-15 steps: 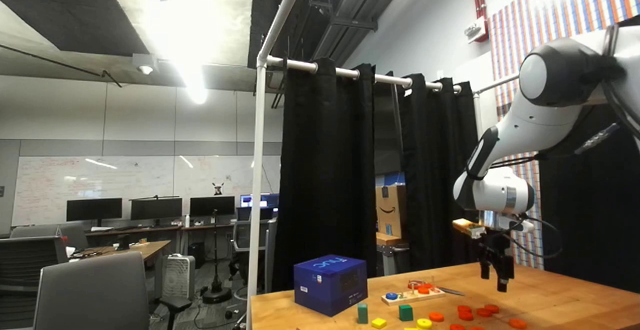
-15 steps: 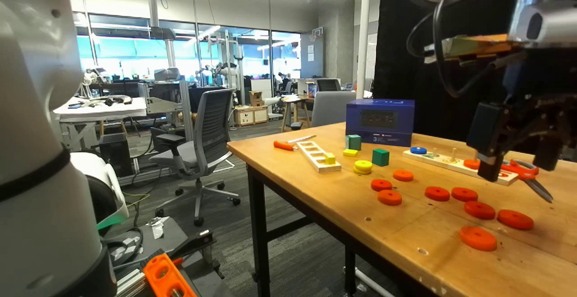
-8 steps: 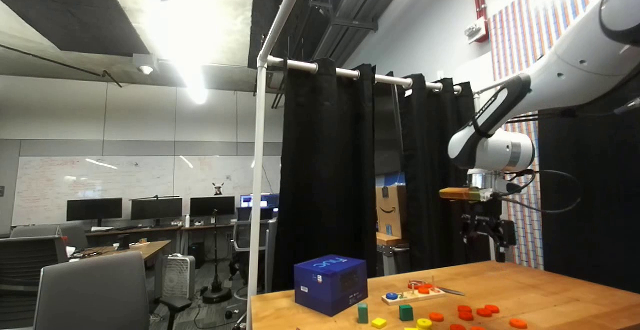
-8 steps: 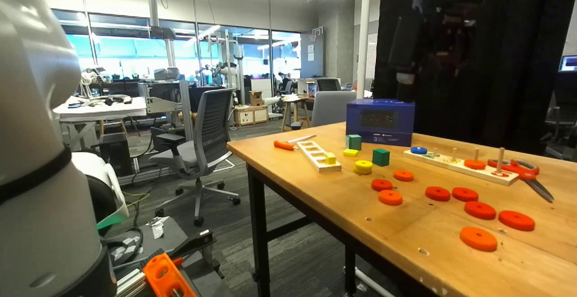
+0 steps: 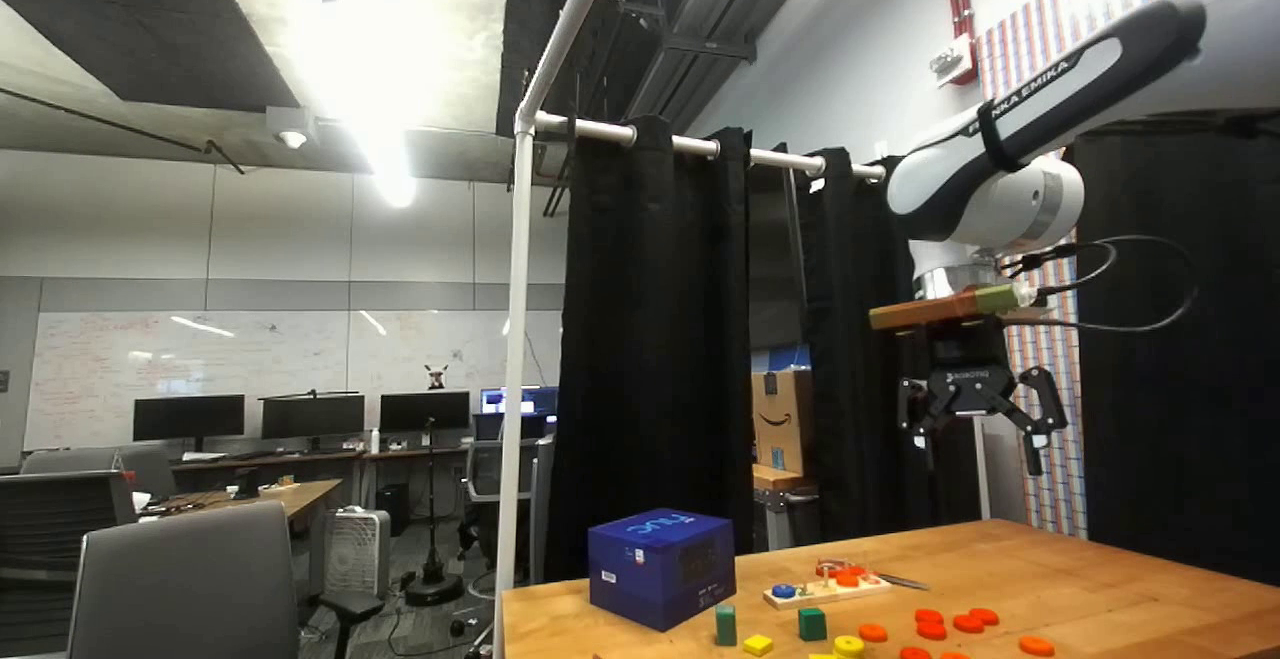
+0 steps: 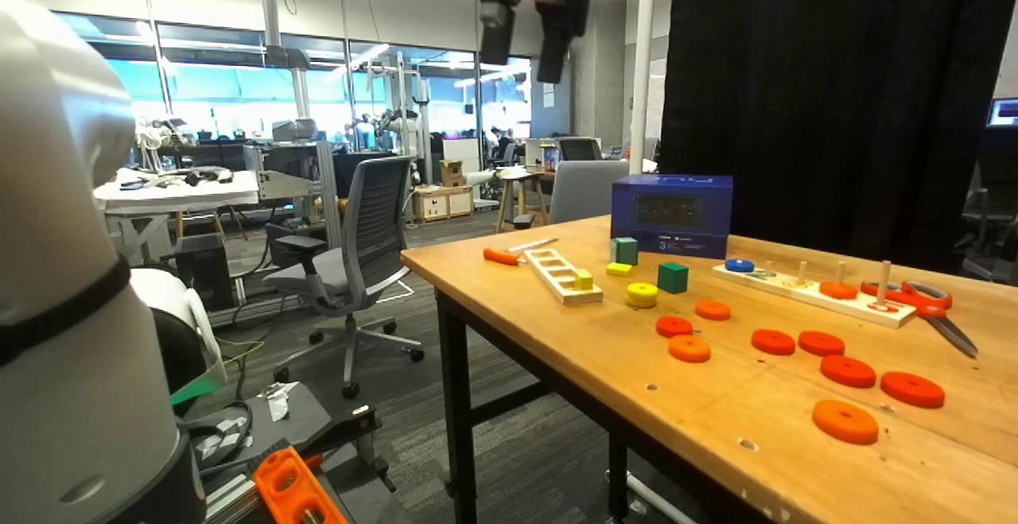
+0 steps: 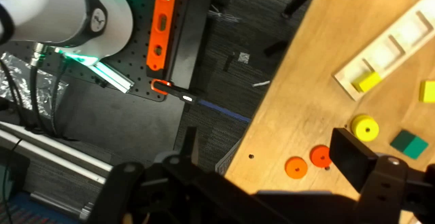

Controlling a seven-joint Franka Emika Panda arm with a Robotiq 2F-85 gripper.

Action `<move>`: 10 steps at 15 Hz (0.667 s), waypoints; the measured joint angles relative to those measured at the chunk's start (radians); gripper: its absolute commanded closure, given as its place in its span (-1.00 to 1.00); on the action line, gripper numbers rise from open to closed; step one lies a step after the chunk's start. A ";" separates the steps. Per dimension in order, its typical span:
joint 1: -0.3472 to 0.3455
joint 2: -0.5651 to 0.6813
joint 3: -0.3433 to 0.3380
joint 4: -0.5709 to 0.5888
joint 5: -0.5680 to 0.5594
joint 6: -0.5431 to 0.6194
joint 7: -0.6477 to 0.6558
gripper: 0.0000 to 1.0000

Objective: Remove the right round orange block on the wooden board and put it on the table

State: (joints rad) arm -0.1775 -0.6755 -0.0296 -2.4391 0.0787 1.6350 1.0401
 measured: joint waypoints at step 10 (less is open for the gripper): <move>0.082 -0.157 0.090 -0.016 0.000 -0.179 -0.388 -1.00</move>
State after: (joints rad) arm -0.0952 -0.8322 0.0607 -2.4555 0.0786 1.4563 0.6523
